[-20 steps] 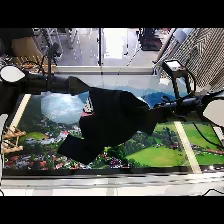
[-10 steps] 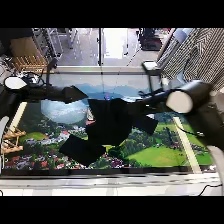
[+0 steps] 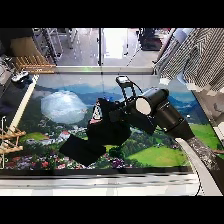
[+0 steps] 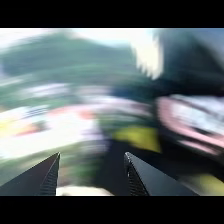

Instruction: Fold the clothes and pants, and hang the long-sleeved shirts on hangers.

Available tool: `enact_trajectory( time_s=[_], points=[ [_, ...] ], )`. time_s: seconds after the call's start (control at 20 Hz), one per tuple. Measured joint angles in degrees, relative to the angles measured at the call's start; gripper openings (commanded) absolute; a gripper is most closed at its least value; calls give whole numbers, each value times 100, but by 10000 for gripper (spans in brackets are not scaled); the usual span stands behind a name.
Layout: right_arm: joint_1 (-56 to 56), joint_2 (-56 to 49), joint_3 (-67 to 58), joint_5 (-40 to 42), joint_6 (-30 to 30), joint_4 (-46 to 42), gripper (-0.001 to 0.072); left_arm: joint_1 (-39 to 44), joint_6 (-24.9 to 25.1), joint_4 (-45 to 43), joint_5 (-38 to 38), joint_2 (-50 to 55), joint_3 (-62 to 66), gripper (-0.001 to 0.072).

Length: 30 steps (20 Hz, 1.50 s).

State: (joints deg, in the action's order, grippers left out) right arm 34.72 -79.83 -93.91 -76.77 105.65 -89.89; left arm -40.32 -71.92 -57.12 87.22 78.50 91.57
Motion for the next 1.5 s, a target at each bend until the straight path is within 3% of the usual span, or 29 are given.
enact_trajectory(
  time_s=[0.15, 0.3, 0.7, 0.95, 1.0, 1.1, 1.15, 1.5],
  points=[
    [20, -26, 0, 238, -7, -31, 18, -1080, -280, -887, -389, -105, -212, 409],
    [24, -35, -2, 457, -7, -33, 18, -1493, -289, -1204, -776, -136, -793, 409],
    [26, -35, -9, 562, 24, -35, 19, -1626, -216, -1484, -2573, -131, -2229, 409],
    [26, -35, -9, 581, 37, -31, 19, -1427, 378, -754, -3482, 151, -2457, 405],
    [26, -35, -9, 584, 37, -28, 19, -1370, 470, -645, -3571, 216, -2472, 363],
    [26, -35, -9, 581, 37, -2, 19, -1261, 605, -490, -3738, 330, -2490, 90],
    [26, -35, -9, 577, 37, 17, 19, -1222, 651, -439, -3812, 372, -2496, 36],
    [26, -35, -9, 542, 37, 101, 19, -1130, 807, -219, -4124, 245, -2391, 13]
  ],
)
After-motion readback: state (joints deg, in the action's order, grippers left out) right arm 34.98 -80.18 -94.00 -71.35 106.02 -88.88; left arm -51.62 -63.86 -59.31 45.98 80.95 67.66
